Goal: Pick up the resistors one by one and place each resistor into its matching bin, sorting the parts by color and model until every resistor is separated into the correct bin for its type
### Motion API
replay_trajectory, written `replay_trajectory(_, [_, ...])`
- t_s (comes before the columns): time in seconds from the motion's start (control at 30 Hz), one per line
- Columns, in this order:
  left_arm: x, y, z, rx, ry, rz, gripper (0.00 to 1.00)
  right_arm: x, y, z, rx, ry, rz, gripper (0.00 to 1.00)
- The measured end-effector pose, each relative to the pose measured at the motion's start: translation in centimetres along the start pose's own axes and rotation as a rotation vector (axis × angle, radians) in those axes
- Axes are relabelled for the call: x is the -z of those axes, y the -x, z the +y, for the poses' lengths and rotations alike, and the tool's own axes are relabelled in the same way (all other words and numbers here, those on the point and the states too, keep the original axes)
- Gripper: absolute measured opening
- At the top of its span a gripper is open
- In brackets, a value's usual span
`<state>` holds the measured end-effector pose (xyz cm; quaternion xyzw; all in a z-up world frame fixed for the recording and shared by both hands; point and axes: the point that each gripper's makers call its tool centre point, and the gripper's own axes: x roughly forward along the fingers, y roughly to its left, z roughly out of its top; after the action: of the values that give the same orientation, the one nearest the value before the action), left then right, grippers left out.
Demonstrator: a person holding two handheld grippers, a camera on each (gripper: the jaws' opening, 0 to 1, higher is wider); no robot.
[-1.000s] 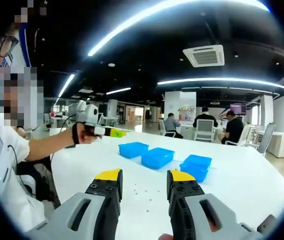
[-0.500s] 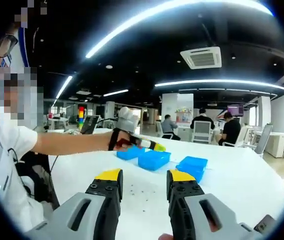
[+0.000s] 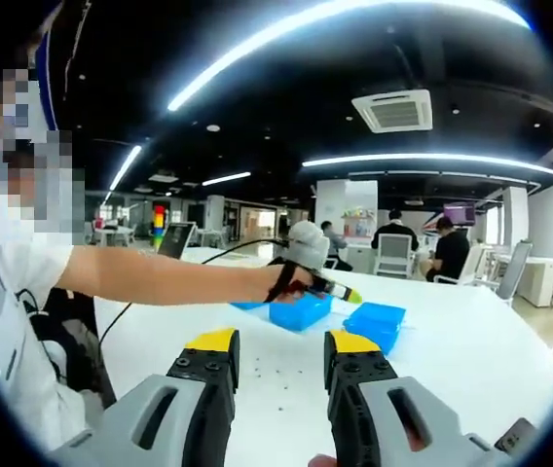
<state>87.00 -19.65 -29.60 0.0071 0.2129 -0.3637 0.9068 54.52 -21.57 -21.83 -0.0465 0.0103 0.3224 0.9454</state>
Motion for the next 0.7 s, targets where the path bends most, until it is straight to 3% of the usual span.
replay_trajectory(0.17, [0.6, -0.3, 0.5, -0.043, -0.043, 0.011, 0.06, 0.0, 0.0, 0.0, -0.001, 0.001, 0.000, 0.37])
replay_trajectory(0.3, [0.4, 0.0, 0.0, -0.008, -0.065, -0.020, 0.40, -0.1, 0.1, 0.0, -0.004, 0.000, -0.005, 0.37])
replay_trajectory(0.5, [-0.4, 1.4, 0.0, -0.004, -0.072, -0.034, 0.39, -0.1, 0.1, 0.1, -0.006, 0.001, -0.003, 0.37])
replay_trajectory(0.7, [-2.1, 5.2, -1.0, 0.039, -0.137, -0.064, 0.38, 0.0, -0.1, 0.2, -0.008, 0.002, 0.001, 0.37])
